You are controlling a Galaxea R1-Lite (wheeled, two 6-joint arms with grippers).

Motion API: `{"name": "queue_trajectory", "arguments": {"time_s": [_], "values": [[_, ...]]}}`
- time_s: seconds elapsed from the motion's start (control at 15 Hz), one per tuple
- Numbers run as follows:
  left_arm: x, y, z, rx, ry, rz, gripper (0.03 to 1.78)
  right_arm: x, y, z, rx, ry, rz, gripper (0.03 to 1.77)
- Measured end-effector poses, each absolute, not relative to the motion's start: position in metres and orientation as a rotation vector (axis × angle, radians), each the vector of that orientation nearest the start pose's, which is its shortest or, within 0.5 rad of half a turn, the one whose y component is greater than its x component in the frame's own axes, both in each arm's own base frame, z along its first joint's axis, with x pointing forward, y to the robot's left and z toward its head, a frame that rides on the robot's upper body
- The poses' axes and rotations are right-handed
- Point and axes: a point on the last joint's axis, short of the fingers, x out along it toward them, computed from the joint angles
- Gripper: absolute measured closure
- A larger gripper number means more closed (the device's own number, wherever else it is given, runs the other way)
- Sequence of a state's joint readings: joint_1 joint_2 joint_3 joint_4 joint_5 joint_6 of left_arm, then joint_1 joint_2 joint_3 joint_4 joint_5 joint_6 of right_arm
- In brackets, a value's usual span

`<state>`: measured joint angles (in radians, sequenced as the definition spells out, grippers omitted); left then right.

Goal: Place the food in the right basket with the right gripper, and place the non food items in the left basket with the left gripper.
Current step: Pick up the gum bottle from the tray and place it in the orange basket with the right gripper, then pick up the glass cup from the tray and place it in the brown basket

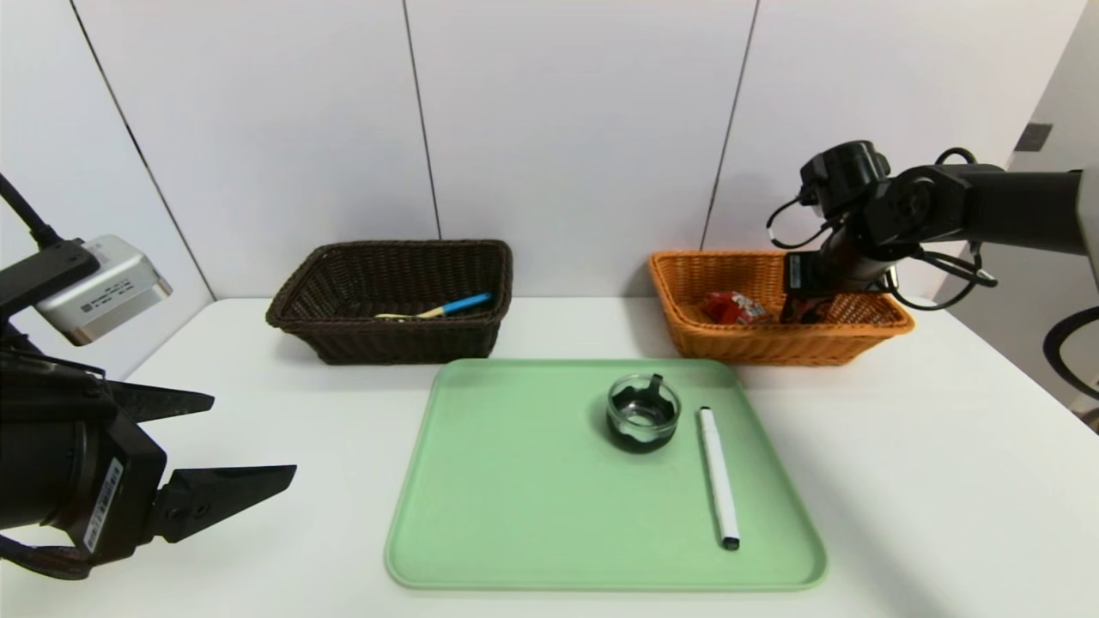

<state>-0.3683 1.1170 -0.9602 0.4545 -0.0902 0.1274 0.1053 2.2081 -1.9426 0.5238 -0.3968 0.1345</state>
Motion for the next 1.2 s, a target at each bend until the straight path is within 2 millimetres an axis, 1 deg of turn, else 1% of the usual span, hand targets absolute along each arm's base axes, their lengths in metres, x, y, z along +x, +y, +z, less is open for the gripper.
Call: {"name": "queue_trajectory", "arguments": {"time_s": [0.13,0.2,0.33,0.47,0.6,0.73,0.93,1.07,1.2], "values": [[0.127,-0.051,0.259,0.207,0.579,-0.483,0.12,0.433,0.039,0.2,-0.067,0.753,-0.319,0.42],[0.126,-0.051,0.259,0.207,0.578,-0.482,0.12,0.428,0.04,0.205,-0.067,0.758,-0.315,0.38],[0.126,-0.051,0.259,0.205,0.575,-0.483,0.12,0.418,0.042,0.22,-0.061,0.745,-0.297,0.32],[0.126,-0.051,0.26,0.205,0.574,-0.481,0.12,0.403,0.046,0.239,-0.054,0.73,-0.264,0.27],[0.126,-0.051,0.26,0.205,0.57,-0.481,0.12,0.38,0.054,0.262,-0.042,0.735,-0.19,0.23],[0.128,-0.052,0.263,0.199,0.536,-0.48,0.12,0.352,0.061,0.284,-0.02,0.745,-0.091,0.19],[0.133,-0.053,0.264,0.188,0.519,-0.478,0.12,0.312,0.071,0.312,-0.003,0.736,-0.01,0.16],[0.14,-0.056,0.264,0.161,0.521,-0.472,0.12,0.289,0.075,0.322,-0.006,0.718,0.023,0.14],[0.148,-0.06,0.264,0.157,0.534,-0.47,0.12,0.265,0.08,0.326,-0.018,0.717,0.06,0.13]]}}
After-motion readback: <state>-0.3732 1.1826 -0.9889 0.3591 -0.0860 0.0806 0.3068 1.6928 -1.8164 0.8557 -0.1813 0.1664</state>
